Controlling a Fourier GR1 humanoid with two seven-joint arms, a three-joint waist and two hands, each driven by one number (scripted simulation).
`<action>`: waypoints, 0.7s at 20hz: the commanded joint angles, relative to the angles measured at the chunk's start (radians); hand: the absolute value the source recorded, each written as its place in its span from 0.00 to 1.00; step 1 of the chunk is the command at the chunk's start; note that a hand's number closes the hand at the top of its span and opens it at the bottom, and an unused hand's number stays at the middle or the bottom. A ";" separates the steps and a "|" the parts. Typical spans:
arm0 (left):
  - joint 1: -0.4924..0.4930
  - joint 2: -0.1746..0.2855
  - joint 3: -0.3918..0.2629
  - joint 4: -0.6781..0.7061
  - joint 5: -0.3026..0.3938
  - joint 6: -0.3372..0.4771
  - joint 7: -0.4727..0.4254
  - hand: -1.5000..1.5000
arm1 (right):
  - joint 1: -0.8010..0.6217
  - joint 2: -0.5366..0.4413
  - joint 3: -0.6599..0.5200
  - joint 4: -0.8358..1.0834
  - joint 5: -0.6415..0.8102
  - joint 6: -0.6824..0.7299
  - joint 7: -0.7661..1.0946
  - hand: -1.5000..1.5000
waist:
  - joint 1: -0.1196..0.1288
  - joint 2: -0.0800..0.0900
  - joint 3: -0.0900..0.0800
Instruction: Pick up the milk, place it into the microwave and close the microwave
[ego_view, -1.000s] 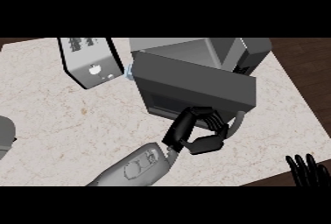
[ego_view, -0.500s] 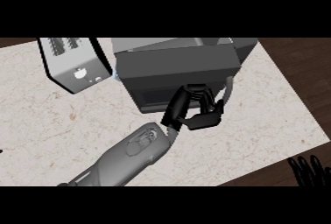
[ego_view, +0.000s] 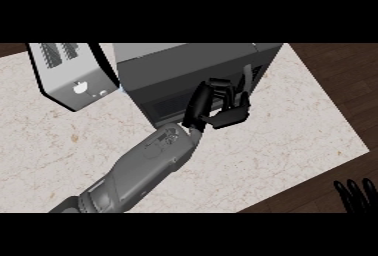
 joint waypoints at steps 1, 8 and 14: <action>-0.060 -0.001 0.031 0.064 0.032 -0.006 -0.031 1.00 | 0.020 -0.020 -0.003 -0.040 -0.026 0.027 0.003 0.00 | -0.025 0.002 -0.001; -0.074 0.000 0.019 0.088 0.069 -0.011 -0.067 1.00 | 0.004 -0.047 -0.006 -0.077 -0.057 0.040 0.028 0.00 | -0.026 0.011 0.001; -0.069 0.000 0.016 0.108 0.101 -0.006 -0.103 1.00 | 0.013 -0.068 -0.024 -0.105 -0.070 0.049 0.029 0.00 | -0.044 0.011 0.002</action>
